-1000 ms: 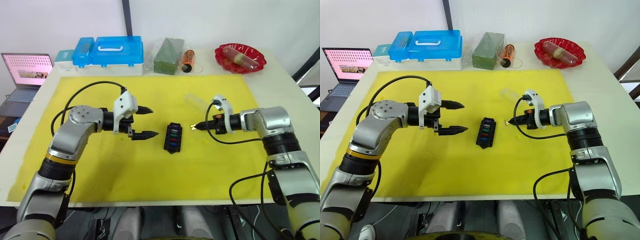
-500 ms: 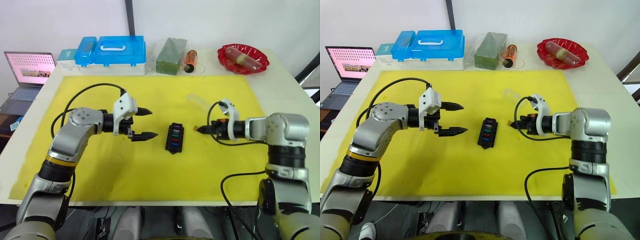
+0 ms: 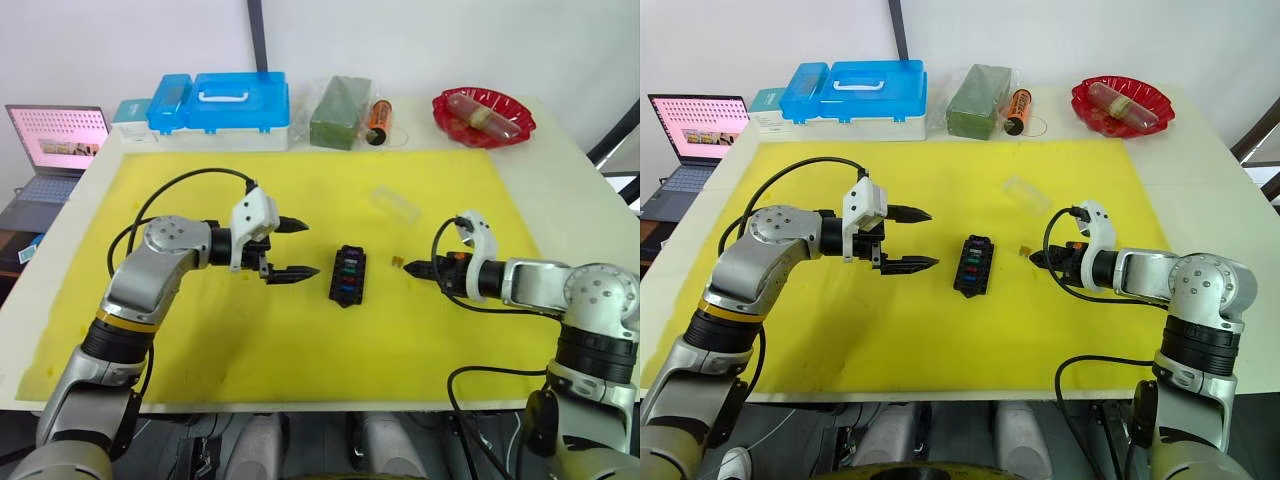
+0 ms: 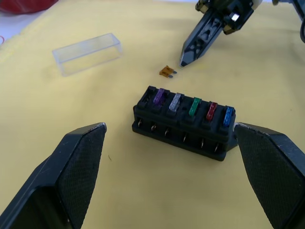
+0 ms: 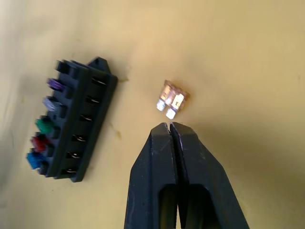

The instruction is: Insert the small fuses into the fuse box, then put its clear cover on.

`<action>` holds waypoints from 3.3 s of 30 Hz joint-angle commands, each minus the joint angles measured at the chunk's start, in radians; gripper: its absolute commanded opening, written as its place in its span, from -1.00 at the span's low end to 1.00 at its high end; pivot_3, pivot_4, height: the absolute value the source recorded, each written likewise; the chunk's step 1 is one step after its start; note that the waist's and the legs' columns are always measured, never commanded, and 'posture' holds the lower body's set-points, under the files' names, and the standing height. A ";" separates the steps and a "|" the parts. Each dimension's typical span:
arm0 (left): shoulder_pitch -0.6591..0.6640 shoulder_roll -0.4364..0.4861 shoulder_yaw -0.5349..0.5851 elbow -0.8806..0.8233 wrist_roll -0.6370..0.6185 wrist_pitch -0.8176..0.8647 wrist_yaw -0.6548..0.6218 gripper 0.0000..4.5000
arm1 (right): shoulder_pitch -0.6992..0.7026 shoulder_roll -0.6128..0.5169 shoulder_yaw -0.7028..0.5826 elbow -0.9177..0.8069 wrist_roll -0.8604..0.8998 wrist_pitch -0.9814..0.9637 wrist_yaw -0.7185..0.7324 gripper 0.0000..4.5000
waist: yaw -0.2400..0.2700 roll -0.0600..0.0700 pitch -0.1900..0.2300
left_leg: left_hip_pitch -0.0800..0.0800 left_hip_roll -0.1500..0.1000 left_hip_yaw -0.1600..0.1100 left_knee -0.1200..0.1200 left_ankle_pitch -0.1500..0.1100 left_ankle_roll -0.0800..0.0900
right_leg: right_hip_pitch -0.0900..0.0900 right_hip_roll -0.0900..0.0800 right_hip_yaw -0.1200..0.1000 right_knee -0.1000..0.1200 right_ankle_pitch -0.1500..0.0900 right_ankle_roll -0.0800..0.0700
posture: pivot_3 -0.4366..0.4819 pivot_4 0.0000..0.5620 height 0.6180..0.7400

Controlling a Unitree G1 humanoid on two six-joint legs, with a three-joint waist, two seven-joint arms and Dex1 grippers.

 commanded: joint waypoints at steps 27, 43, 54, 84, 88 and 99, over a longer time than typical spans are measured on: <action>-0.044 -0.007 -0.001 0.000 0.005 -0.022 -0.014 1.00 | -0.126 -0.147 0.285 0.311 -0.182 -0.268 0.433 -0.01 | -0.001 0.000 0.000 | 0.000 0.000 0.000 0.000 0.000 0.000 | 0.000 0.000 0.000 -0.001 0.000 0.000 | -0.05 -0.47 1.00; -0.023 0.010 0.001 -0.034 -0.015 -0.012 -0.039 1.00 | -0.159 -0.124 0.318 0.368 -0.237 -0.285 0.491 -0.20 | -0.003 0.000 0.000 | 0.000 0.000 0.000 0.000 0.000 0.000 | 0.000 0.000 0.000 0.000 0.000 0.000 | -0.05 -0.47 1.00; -0.041 0.015 0.011 -0.037 -0.057 -0.014 -0.104 1.00 | -0.156 -0.127 0.314 0.386 -0.259 -0.292 0.508 -0.98 | -0.002 0.000 0.000 | 0.000 0.000 0.000 0.000 0.000 0.000 | 0.000 0.000 0.000 -0.001 0.000 0.000 | -0.05 -0.47 1.00; -0.052 -0.003 -0.012 -0.003 -0.026 -0.048 -0.092 1.00 | -0.084 -0.039 0.086 0.266 -0.181 -0.090 0.364 -0.26 | -0.002 0.000 0.000 | 0.000 0.000 0.000 0.000 0.000 0.000 | 0.000 0.000 0.000 0.000 0.000 0.000 | -0.05 -0.47 1.00; -0.048 -0.004 -0.009 -0.007 -0.024 -0.049 -0.093 1.00 | -0.088 -0.023 0.075 0.264 -0.180 -0.081 0.355 -0.26 | -0.002 0.000 0.000 | 0.000 0.000 0.000 0.000 0.000 0.000 | 0.000 0.000 0.000 0.000 0.000 0.000 | -0.05 -0.47 1.00; -0.043 -0.005 -0.004 -0.014 -0.021 -0.045 -0.087 1.00 | -0.108 -0.003 0.094 0.292 -0.194 -0.101 0.354 -0.26 | -0.002 0.000 0.000 | 0.000 0.000 0.000 0.000 0.000 0.000 | 0.000 0.000 0.000 0.000 0.000 0.000 | -0.05 -0.47 1.00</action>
